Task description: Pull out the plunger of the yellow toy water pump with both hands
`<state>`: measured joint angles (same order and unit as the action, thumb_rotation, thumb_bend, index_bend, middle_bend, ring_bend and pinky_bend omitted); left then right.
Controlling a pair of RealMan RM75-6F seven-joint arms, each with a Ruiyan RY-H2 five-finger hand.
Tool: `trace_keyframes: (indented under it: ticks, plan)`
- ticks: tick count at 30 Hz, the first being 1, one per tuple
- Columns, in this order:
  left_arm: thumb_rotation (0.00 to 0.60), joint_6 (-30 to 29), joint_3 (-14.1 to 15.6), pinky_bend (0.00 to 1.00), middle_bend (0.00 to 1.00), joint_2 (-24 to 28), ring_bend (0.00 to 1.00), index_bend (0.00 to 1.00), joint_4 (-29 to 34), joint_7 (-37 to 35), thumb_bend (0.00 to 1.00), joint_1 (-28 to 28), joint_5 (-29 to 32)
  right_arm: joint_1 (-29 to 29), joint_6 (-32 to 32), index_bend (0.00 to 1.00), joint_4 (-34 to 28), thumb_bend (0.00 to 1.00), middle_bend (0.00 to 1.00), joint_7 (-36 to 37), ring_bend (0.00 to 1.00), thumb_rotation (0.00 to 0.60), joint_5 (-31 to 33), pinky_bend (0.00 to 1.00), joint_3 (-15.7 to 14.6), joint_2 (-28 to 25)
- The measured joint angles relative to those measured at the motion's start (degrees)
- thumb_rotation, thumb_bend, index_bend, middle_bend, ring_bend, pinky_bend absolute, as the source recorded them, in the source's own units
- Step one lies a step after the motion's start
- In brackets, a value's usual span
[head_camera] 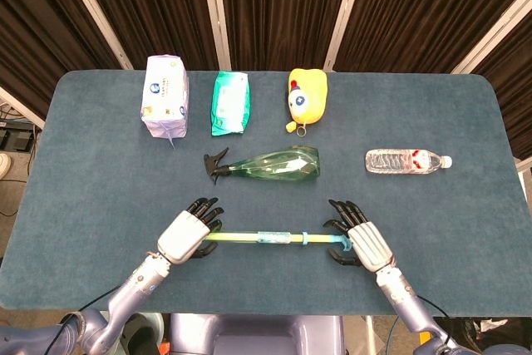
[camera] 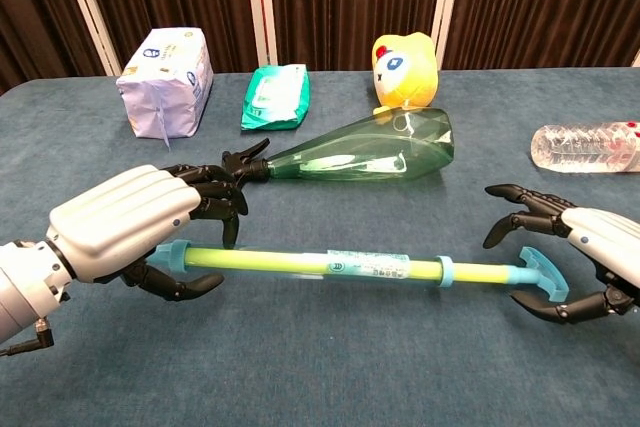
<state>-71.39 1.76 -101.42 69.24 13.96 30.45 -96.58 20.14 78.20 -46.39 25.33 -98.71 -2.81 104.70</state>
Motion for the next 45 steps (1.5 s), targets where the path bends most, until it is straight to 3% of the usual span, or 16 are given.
trace_keyframes:
  ticks: [11,21,27,37,45]
  plan:
    - [0.600,0.25,0.28,0.22,0.24,0.10,0.11,0.58,0.09,-1.67,0.42,-0.22,0.41,0.26,0.10,0.35,4.69,0.41,0.03,6.48,0.00,0.600,-0.22,0.01,-1.20,1.39]
    - [0.600,0.73,0.36,0.22,0.24,-0.02,0.11,0.59,-0.16,-2.61,0.42,0.00,0.52,0.23,0.60,0.48,12.20,0.45,0.07,14.21,0.00,0.600,-0.34,0.01,-2.33,3.82]
    - [0.600,0.72,0.33,0.22,0.24,-0.13,0.11,0.59,-0.42,-2.93,0.42,0.01,0.58,0.09,0.44,0.50,15.23,0.48,0.08,16.13,0.00,0.600,-0.20,0.01,-2.81,5.23]
    - [0.600,0.03,0.24,0.22,0.24,0.43,0.11,0.58,-1.03,-3.93,0.42,-0.27,0.71,-0.24,1.69,0.71,18.69,0.57,0.17,16.64,0.00,0.600,0.11,0.04,-2.87,6.95]
    - [0.600,-1.13,0.64,0.22,0.24,1.47,0.11,0.58,-0.59,-4.45,0.42,-0.46,-0.25,-0.49,2.92,0.73,19.99,0.57,0.18,17.06,0.00,0.600,0.72,0.04,-2.45,7.24]
